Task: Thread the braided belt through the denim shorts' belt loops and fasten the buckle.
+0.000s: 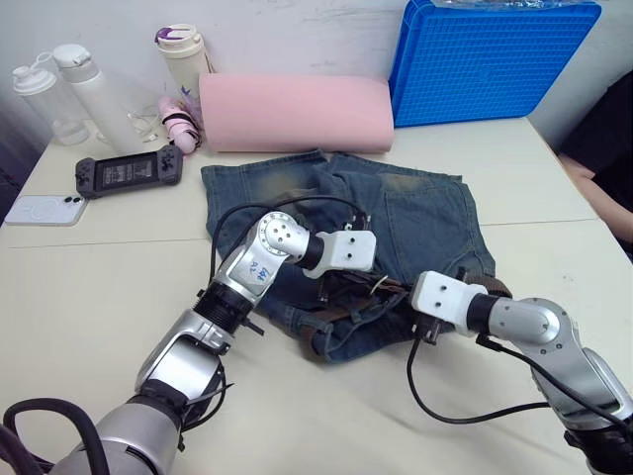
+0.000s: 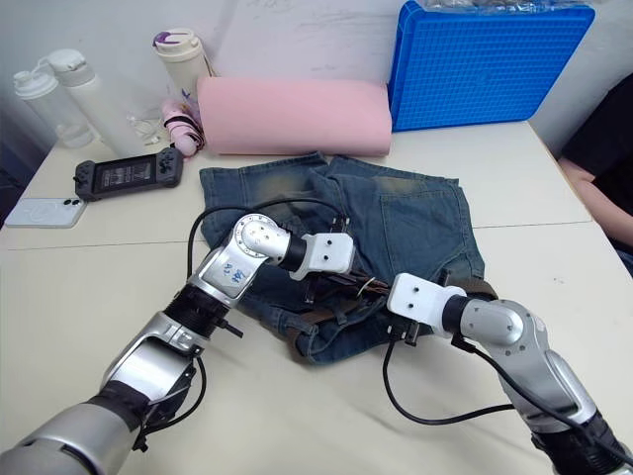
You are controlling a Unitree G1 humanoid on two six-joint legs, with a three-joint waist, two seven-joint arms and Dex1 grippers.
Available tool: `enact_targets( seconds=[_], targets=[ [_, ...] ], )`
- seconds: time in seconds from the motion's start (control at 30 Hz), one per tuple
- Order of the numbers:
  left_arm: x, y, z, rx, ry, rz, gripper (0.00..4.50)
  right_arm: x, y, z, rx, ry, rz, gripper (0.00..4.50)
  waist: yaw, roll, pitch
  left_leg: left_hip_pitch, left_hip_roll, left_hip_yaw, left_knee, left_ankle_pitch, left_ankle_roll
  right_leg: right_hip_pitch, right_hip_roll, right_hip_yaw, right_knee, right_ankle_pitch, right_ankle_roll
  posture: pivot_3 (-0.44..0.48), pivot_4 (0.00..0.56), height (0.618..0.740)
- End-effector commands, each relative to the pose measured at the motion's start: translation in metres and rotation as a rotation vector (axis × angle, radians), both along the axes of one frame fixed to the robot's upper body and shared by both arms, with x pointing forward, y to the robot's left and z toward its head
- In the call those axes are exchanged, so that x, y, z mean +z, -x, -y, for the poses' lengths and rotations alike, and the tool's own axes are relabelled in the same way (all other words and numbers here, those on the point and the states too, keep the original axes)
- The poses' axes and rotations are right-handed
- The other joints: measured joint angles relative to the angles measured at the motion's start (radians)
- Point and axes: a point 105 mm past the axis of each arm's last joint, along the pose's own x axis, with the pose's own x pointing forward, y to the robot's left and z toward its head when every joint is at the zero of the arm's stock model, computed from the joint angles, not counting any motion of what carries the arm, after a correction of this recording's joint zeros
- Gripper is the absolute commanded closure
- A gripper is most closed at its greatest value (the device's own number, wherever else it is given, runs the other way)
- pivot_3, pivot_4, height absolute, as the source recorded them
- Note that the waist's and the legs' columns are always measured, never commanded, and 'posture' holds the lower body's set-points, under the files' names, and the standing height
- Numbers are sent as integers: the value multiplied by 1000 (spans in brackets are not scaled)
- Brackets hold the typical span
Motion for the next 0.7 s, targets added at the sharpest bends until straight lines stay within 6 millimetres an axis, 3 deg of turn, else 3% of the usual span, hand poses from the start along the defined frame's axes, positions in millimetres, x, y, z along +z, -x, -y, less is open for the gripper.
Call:
enact_targets(
  seconds=[0.03,0.17,0.23,0.43,0.53,0.7],
  targets=[
    [10,14,19,-72,29,33,4500,33,0,-2,-16,-105,53,2666,0,0,0,0,0,0,0,0,0,0,0,0,0,0,0,0,150,740],
    [6,13,16,-61,19,25,4500,48,4,11,-38,-148,-11,753,1,0,0,0,0,0,0,0,0,0,0,0,0,0,0,0,150,740],
    [5,13,15,-58,16,23,4500,56,10,17,-17,-159,-51,27,2,0,0,0,0,0,0,0,0,0,-1,0,0,0,0,0,150,740],
    [4,14,16,-59,12,20,4500,76,23,16,87,-199,-120,27,1,0,0,0,0,0,0,0,0,0,-1,0,-1,0,0,0,150,740],
    [4,14,16,-58,14,21,4500,84,10,22,49,-156,-28,27,2,0,0,0,0,0,0,0,0,0,-1,0,0,0,0,0,150,740],
    [4,15,16,-60,18,17,4500,63,-11,36,38,154,101,27,2,0,0,0,-2,0,0,0,1,0,-3,0,-1,0,1,0,150,740]
  ],
)
